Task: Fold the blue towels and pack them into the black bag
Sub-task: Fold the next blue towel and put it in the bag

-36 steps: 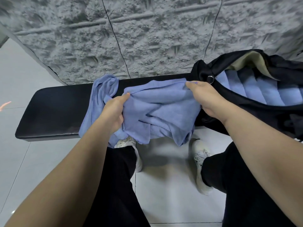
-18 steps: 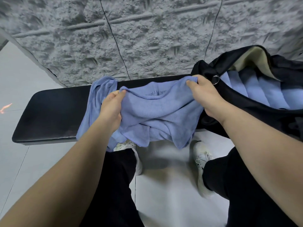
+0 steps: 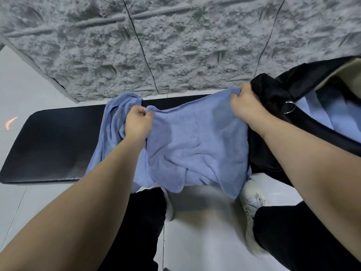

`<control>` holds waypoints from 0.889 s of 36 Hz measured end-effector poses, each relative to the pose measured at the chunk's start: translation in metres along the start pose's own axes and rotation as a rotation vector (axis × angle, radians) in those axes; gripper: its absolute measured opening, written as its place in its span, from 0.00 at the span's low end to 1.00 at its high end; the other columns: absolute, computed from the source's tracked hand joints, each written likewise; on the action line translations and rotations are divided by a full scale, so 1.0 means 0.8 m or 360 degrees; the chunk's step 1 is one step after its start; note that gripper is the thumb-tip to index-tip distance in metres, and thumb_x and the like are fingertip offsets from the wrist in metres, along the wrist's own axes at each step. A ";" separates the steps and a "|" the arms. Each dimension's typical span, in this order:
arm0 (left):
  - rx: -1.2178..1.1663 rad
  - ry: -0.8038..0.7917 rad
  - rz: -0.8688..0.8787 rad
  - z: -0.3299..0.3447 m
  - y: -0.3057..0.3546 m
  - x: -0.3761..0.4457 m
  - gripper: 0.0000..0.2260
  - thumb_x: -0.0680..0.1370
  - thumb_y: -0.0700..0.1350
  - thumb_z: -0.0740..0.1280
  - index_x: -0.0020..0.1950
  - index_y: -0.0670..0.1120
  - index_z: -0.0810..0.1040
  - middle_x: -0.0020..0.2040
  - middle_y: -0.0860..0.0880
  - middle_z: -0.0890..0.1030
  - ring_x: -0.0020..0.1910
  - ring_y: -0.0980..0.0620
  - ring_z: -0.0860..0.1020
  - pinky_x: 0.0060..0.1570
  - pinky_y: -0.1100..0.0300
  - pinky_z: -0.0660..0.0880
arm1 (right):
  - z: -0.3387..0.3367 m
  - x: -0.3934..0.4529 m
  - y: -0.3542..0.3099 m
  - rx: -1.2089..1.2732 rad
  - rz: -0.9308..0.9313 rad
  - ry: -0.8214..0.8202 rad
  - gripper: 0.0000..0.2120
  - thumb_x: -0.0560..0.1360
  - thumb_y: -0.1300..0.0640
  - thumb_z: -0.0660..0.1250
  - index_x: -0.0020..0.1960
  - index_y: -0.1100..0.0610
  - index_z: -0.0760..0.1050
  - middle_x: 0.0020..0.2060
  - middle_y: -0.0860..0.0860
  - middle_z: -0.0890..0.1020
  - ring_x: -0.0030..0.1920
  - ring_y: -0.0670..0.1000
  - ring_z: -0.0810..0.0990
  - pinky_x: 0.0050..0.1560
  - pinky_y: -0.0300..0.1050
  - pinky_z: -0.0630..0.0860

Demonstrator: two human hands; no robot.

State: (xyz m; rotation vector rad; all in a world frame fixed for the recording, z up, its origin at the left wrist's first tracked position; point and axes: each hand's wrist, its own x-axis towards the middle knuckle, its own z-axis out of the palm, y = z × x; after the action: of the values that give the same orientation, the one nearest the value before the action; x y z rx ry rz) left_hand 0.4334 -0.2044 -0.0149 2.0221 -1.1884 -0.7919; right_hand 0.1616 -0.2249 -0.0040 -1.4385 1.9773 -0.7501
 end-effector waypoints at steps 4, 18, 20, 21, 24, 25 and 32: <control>0.0241 -0.0048 0.0137 -0.003 -0.005 0.011 0.17 0.81 0.47 0.65 0.33 0.48 0.66 0.33 0.45 0.71 0.32 0.49 0.68 0.29 0.59 0.62 | 0.001 0.002 -0.002 -0.0348 0.0003 -0.0225 0.03 0.81 0.57 0.57 0.52 0.57 0.65 0.35 0.52 0.68 0.38 0.56 0.69 0.30 0.44 0.61; 0.0223 -0.0119 0.0149 0.001 -0.008 0.021 0.04 0.81 0.47 0.64 0.51 0.47 0.74 0.35 0.51 0.76 0.35 0.52 0.74 0.31 0.60 0.67 | 0.010 0.007 0.004 -0.0685 -0.0096 -0.0211 0.05 0.77 0.62 0.61 0.52 0.57 0.71 0.56 0.57 0.75 0.47 0.58 0.75 0.42 0.44 0.68; 0.0212 -0.0172 0.0097 -0.002 -0.007 0.020 0.04 0.81 0.46 0.64 0.47 0.50 0.73 0.37 0.51 0.76 0.38 0.50 0.74 0.37 0.59 0.69 | 0.010 0.007 0.005 -0.0673 -0.0105 -0.0212 0.03 0.77 0.62 0.62 0.51 0.56 0.71 0.59 0.56 0.72 0.48 0.57 0.74 0.44 0.44 0.70; 0.0191 -0.0210 0.0073 -0.003 -0.007 0.019 0.07 0.81 0.46 0.64 0.43 0.50 0.74 0.37 0.49 0.76 0.39 0.49 0.74 0.39 0.59 0.69 | 0.010 0.007 0.004 -0.0677 -0.0099 -0.0225 0.03 0.77 0.61 0.62 0.51 0.57 0.72 0.60 0.56 0.72 0.49 0.57 0.75 0.46 0.45 0.73; 0.0098 -0.0272 -0.0020 -0.008 -0.006 0.015 0.10 0.80 0.45 0.66 0.39 0.47 0.78 0.38 0.44 0.76 0.39 0.48 0.73 0.40 0.56 0.69 | 0.009 0.007 0.002 -0.0743 -0.0071 -0.0280 0.08 0.77 0.59 0.63 0.56 0.58 0.74 0.62 0.56 0.71 0.51 0.59 0.77 0.53 0.48 0.78; 0.0064 -0.0269 -0.0046 -0.010 -0.005 0.014 0.09 0.80 0.45 0.67 0.40 0.47 0.79 0.38 0.45 0.77 0.39 0.48 0.73 0.40 0.56 0.69 | 0.008 0.007 0.001 -0.0755 -0.0064 -0.0289 0.08 0.77 0.59 0.64 0.55 0.57 0.74 0.63 0.56 0.71 0.51 0.59 0.77 0.52 0.48 0.78; -0.0208 -0.0183 -0.0084 -0.019 -0.010 0.012 0.07 0.81 0.45 0.66 0.56 0.44 0.79 0.35 0.49 0.73 0.30 0.53 0.70 0.30 0.61 0.70 | 0.007 0.006 -0.006 -0.0775 -0.0039 -0.0337 0.04 0.77 0.62 0.63 0.49 0.54 0.70 0.61 0.57 0.73 0.46 0.58 0.77 0.44 0.43 0.74</control>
State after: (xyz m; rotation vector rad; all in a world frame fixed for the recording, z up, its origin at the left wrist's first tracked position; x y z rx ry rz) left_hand 0.4529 -0.2062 -0.0133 1.9295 -1.1199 -0.9977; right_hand 0.1674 -0.2316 -0.0055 -1.7329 2.0590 -0.1104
